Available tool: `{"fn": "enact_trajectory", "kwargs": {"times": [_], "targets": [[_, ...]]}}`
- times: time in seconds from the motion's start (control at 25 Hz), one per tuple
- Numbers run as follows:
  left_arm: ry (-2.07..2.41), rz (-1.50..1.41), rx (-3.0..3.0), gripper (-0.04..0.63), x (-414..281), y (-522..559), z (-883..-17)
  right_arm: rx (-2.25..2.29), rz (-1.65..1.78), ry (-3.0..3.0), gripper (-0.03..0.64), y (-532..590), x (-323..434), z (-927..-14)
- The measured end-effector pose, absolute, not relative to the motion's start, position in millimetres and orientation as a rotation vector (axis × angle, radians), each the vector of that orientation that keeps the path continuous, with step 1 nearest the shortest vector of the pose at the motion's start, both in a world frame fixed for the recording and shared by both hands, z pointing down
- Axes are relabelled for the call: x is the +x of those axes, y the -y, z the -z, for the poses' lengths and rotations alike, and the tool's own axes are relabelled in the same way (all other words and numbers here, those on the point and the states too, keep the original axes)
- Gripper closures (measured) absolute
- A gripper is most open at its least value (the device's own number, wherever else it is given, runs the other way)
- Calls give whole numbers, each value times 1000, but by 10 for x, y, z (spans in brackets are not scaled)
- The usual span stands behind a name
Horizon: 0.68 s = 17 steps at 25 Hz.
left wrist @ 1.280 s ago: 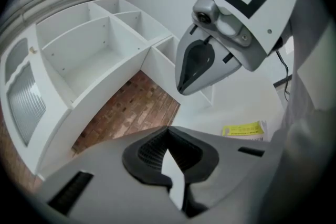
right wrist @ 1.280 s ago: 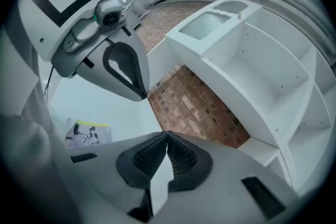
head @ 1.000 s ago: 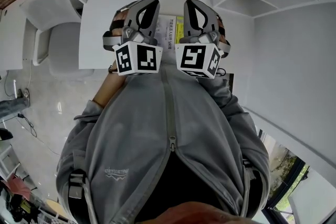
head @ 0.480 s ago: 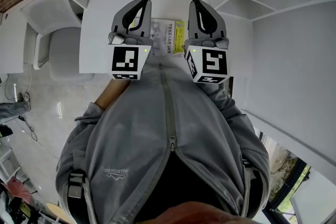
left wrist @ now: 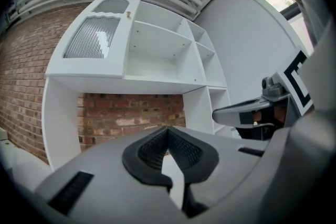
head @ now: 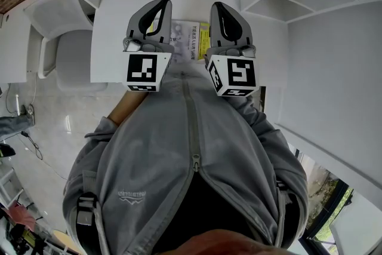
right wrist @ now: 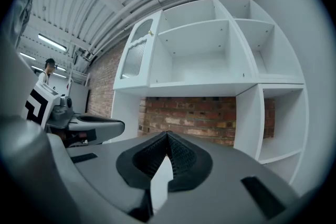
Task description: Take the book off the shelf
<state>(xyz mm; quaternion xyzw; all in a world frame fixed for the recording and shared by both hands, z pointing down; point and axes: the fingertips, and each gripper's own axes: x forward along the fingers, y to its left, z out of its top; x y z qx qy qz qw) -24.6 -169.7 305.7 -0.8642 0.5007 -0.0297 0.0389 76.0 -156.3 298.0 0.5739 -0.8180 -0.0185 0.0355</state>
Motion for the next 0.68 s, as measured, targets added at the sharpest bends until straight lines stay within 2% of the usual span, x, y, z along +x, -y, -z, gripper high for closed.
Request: {"fn": "enact_trajectory", "kwargs": {"times": [0.68], "targets": [[-1521,96,-2664,588,-275,1722,-3087,1770,42,2505,591,1608,723,-3016]]}}
